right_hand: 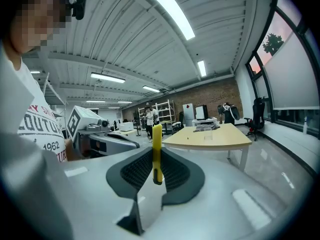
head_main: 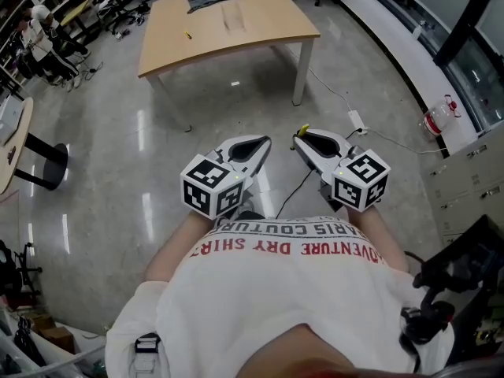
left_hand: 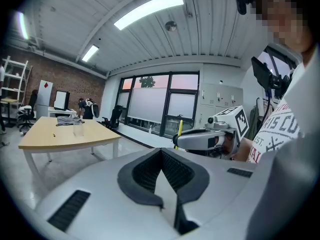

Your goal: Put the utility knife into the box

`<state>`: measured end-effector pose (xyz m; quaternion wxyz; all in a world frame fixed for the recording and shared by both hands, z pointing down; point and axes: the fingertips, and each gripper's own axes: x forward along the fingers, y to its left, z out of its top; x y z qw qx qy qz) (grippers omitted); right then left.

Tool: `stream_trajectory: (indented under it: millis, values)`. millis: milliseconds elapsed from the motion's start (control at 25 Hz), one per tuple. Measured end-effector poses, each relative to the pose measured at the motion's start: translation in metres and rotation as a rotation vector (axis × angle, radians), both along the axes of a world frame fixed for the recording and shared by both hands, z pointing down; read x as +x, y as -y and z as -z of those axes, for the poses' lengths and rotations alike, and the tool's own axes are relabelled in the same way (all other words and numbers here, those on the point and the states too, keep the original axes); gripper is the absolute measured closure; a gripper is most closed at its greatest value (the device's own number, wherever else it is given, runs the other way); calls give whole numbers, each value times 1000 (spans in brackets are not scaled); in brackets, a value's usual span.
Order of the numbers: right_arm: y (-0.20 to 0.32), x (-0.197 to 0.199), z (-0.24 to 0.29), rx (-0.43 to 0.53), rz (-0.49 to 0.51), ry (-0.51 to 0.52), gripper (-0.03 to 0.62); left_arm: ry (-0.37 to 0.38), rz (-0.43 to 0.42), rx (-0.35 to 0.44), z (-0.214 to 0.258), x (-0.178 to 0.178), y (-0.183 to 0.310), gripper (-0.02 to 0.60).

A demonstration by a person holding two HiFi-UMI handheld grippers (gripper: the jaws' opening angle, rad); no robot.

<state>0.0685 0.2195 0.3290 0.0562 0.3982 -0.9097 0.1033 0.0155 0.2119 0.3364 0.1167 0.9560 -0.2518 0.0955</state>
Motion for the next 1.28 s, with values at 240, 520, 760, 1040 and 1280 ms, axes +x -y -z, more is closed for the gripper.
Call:
stream_trajectory:
  millis: [240,520,760,1040,1280]
  values:
    - [43,1,-6,-1,7,7,546,1,27,-13,-9,-6,44,580]
    - [118,-14,-17,-25,18,5,546,2,26,-36,-20,-17,118,580]
    - [271,-13,-52,-84,11,12,546,12,31,-95,-56,-19,269,580]
    - [503,-23,-69,-166,17,19,546,37,97,-170,-73,-45,505,580]
    - [678,-43,-66,-154,-2,11,546,55,128,-202,-86,-77,666,580]
